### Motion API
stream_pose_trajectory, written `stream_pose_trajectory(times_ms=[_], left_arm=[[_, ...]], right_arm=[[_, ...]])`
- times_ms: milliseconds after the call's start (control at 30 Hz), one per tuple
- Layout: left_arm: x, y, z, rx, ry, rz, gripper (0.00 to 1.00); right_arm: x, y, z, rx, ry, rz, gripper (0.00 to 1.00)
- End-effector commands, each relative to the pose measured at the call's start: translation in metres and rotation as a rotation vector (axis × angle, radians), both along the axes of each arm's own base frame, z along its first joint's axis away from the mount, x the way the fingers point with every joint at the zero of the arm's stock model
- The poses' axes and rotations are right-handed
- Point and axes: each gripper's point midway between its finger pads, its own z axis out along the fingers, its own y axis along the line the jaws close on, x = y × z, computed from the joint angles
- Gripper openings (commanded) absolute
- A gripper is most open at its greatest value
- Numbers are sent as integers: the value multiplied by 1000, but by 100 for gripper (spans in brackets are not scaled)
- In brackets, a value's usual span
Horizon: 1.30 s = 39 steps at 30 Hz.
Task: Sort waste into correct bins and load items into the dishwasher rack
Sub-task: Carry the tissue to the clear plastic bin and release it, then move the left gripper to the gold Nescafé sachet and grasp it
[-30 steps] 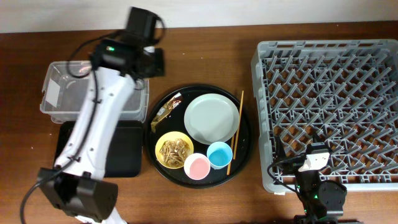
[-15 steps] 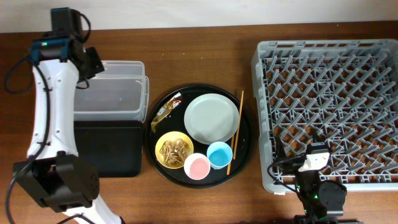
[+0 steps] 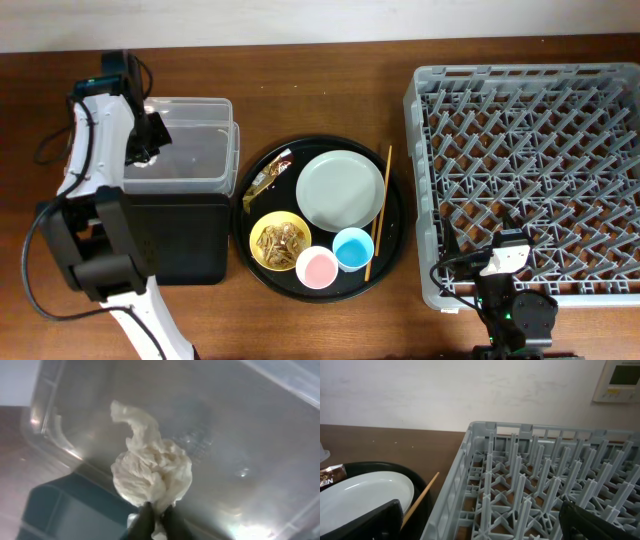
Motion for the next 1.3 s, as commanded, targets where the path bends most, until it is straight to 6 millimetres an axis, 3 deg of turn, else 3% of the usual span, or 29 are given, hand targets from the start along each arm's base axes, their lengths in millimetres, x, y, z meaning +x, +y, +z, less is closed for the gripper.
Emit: stream_pose_trajectory(times_ms=[0, 100, 267, 467, 533, 633, 733, 833, 933, 1067, 1267], left_arm=[[4, 2, 2, 1, -16, -3, 61], [6, 2, 2, 3, -27, -3, 67], [12, 3, 19, 11, -50, -25, 68], [15, -7, 77, 24, -129, -61, 66], [16, -21, 100, 7, -170, -137, 61], [12, -60, 140, -51, -261, -309, 50], [2, -88, 172, -44, -324, -372, 50], [-9, -114, 189, -46, -349, -446, 50], [-22, -151, 187, -64, -302, -619, 50], [-41, -202, 161, -145, -202, -846, 49], [-55, -233, 114, -151, -81, -1047, 47]], right_arm=[[0, -1, -2, 1, 4, -4, 98], [0, -1, -2, 1, 4, -4, 98], [0, -1, -2, 1, 4, -4, 98], [0, -1, -2, 1, 4, -4, 98], [0, -1, -2, 1, 4, -4, 98], [0, -1, -2, 1, 4, -4, 98], [0, -1, -2, 1, 4, -4, 98], [0, -1, -2, 1, 4, -4, 98], [0, -1, -2, 1, 4, -4, 98], [0, -1, -2, 1, 4, -4, 98], [0, -1, -2, 1, 4, -4, 98]])
